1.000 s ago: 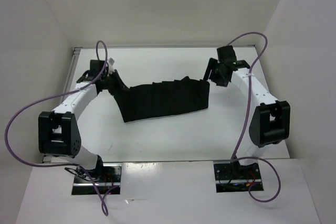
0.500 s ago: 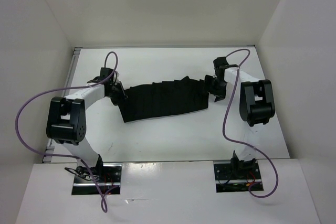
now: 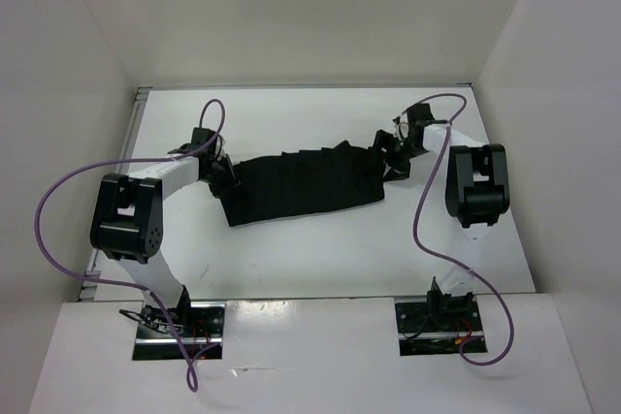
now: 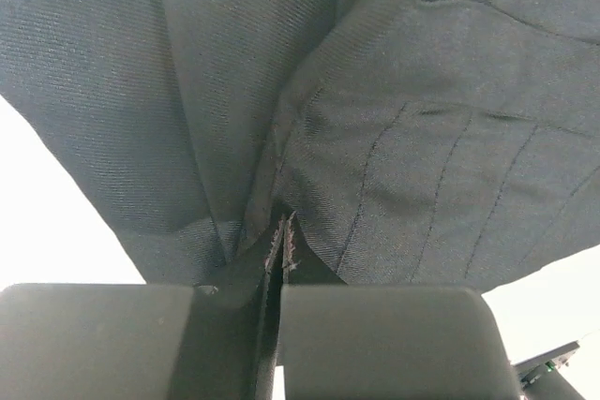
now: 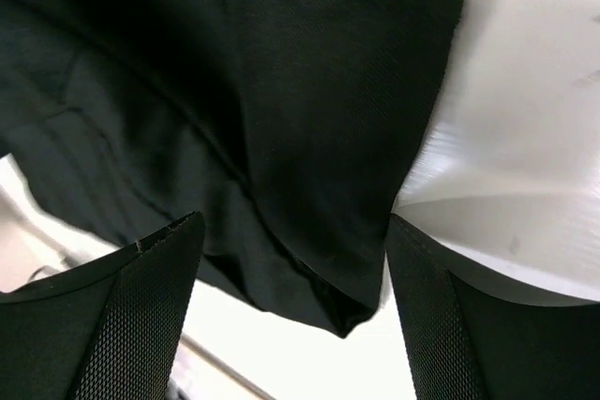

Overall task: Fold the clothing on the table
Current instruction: Fold the skirt

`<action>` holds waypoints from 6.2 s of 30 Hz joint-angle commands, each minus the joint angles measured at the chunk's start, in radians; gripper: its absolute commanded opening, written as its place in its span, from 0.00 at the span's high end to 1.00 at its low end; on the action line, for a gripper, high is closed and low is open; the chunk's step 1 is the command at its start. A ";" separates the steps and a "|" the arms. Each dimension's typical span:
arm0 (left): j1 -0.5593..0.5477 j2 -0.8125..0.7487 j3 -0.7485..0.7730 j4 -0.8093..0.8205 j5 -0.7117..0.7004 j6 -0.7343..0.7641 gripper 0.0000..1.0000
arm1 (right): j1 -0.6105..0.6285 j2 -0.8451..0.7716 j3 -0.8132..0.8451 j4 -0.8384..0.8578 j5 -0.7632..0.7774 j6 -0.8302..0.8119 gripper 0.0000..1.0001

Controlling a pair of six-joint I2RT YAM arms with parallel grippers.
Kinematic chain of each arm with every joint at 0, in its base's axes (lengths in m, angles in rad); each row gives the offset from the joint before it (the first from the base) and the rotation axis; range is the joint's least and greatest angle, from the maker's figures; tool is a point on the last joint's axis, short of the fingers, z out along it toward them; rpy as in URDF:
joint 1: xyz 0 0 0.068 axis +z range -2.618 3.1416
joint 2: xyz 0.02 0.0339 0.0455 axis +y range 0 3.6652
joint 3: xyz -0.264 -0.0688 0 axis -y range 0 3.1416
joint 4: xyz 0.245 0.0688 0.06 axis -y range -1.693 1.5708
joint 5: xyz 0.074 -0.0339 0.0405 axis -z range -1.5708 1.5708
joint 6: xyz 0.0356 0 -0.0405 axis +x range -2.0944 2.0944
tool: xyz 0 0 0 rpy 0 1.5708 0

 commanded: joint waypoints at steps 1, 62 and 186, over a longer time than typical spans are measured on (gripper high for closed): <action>-0.001 0.019 -0.005 0.022 -0.012 -0.002 1.00 | -0.010 0.056 -0.007 0.053 -0.134 -0.033 0.18; -0.328 0.610 0.834 -0.070 0.082 0.041 1.00 | 0.119 -0.334 -0.121 -0.086 0.428 0.343 1.00; -0.079 -0.141 0.428 -0.167 0.146 0.130 0.49 | 0.319 -0.384 0.249 0.068 0.216 0.206 0.30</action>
